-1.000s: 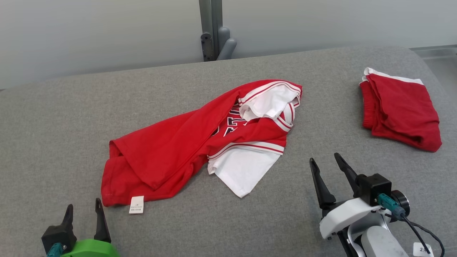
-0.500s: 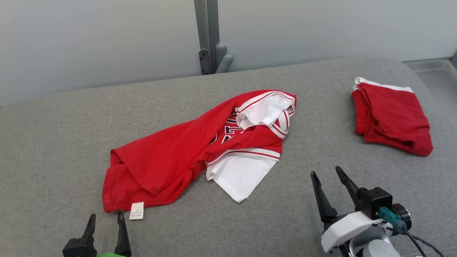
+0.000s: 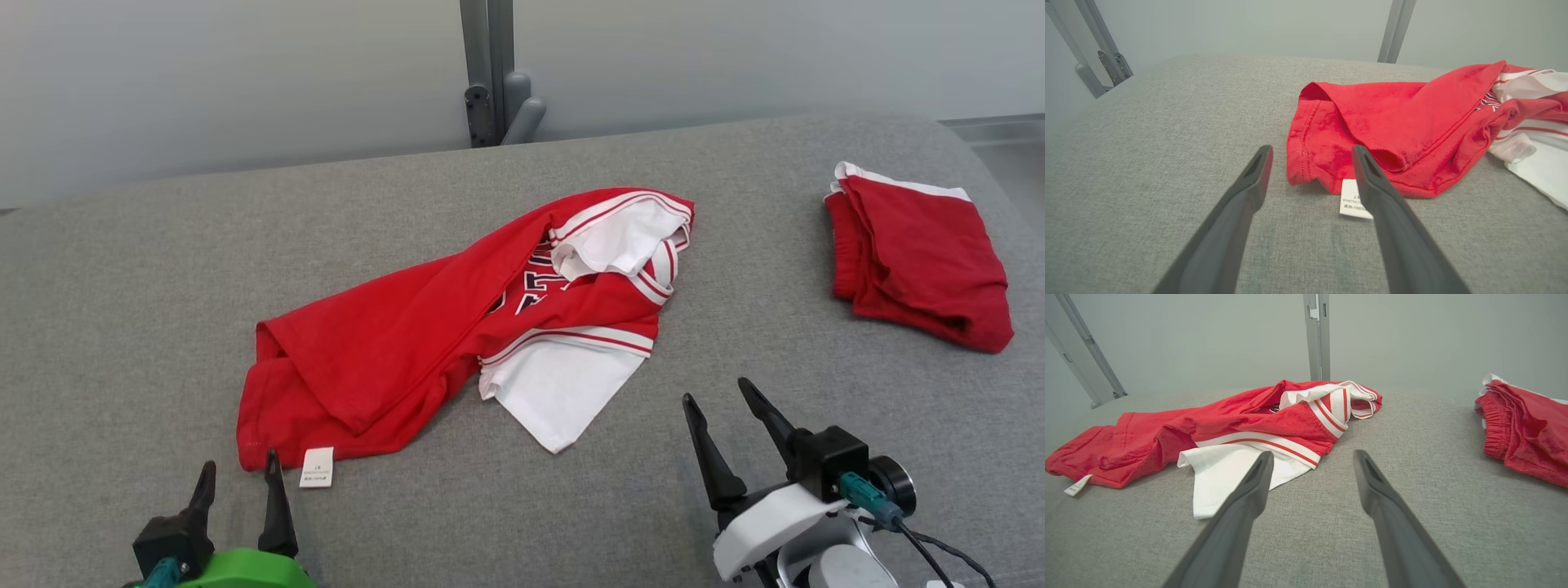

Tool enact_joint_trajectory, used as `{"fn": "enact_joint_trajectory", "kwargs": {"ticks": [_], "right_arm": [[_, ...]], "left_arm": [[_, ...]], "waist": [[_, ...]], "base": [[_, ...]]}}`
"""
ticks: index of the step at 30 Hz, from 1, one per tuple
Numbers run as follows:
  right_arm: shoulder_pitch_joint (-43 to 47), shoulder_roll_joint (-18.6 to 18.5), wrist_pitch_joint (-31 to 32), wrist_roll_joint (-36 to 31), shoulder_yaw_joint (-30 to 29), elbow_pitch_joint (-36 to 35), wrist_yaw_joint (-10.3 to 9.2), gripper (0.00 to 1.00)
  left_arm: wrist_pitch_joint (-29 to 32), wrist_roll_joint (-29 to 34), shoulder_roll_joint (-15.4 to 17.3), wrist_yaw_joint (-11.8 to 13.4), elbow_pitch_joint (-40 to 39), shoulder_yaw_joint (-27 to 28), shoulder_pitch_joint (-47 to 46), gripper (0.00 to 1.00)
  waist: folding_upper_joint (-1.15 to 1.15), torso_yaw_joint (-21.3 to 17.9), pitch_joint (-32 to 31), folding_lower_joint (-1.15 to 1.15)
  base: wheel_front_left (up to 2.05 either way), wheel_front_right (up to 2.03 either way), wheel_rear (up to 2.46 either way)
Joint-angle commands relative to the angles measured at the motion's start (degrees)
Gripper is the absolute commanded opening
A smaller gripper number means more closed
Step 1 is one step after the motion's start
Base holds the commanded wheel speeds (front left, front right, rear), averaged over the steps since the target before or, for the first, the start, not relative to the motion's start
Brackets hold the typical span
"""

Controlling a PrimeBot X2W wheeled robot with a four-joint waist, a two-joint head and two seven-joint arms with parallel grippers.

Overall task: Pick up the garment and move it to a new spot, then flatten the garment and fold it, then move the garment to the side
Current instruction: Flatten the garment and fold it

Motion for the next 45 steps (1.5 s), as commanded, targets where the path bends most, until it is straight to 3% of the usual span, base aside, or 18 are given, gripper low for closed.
{"fn": "enact_joint_trajectory", "kwargs": {"ticks": [1, 17, 26, 28, 34, 36, 37, 39, 40, 45], "right_arm": [[-1.2, -0.2, -0.1, 0.0, 0.5, 0.0, -0.09, 1.00], [-5.8, -0.2, -0.1, -0.6, 2.5, 0.1, -0.09, 1.00], [-6.2, -0.2, -0.1, 0.0, 2.6, 0.3, -0.09, 1.00], [-6.3, -0.2, -0.1, 0.1, 2.6, 0.3, -0.09, 1.00], [-6.5, -0.2, -0.1, 0.2, 2.8, 0.3, -0.09, 1.00], [-6.5, -0.2, -0.1, 0.0, 2.9, 0.6, -0.09, 1.00], [-6.5, -0.2, -0.1, 0.2, 3.2, 0.7, -0.09, 1.00], [-6.5, -0.2, -0.1, 0.7, 4.3, 1.3, -0.09, 1.00], [-6.4, -0.2, -0.1, 1.4, 5.2, 1.8, -0.09, 1.00], [-7.5, -0.2, -0.1, 4.6, 11.0, 5.1, -0.09, 1.00]], "left_arm": [[0.0, -0.7, 0.2, -0.4, 0.5, 0.5, -2.0, 1.00], [0.0, -4.8, 0.2, -5.8, 9.2, 5.1, -12.0, 1.00], [0.0, -8.2, 0.2, -6.7, 9.2, 4.5, -11.4, 1.00], [0.0, -8.7, 0.2, -6.7, 9.6, 3.9, -11.0, 0.94], [0.0, -9.8, 0.2, -6.8, 9.8, 2.8, -11.0, 1.00], [0.0, -10.0, 0.2, -6.8, 9.6, 2.5, -11.4, 0.89], [0.0, -10.1, 0.2, -6.8, 9.5, 2.4, -11.6, 0.52], [0.0, -10.3, 0.2, -6.8, 9.4, 2.2, -11.7, 0.24], [0.0, -10.3, 0.2, -6.8, 9.3, 2.1, -11.8, 0.00], [0.0, -10.0, 0.2, -6.8, 9.1, 1.3, -12.2, 0.00]], "waist": [[0.00, 0.5, 2.0, 0.00], [0.00, 0.7, 9.3, 0.00], [0.00, 0.9, 9.7, 0.00], [0.00, 1.0, 9.7, 0.00], [0.00, 1.0, 10.0, 0.00], [0.00, 1.2, 10.1, 0.00], [0.00, 1.2, 10.2, 0.00], [0.00, 1.4, 10.3, 0.00], [0.00, 1.5, 10.3, 0.00], [0.00, 2.3, 10.7, 0.00]], "base": [[0.00, 0.00, 0.00], [0.00, 0.00, 0.00], [0.00, 0.00, 0.00], [0.00, 0.00, 0.00], [0.00, 0.00, 0.00], [0.00, 0.00, 0.00], [0.00, 0.00, 0.00], [0.00, 0.00, 0.00], [0.00, 0.00, 0.00], [0.00, 0.00, 0.00]]}}
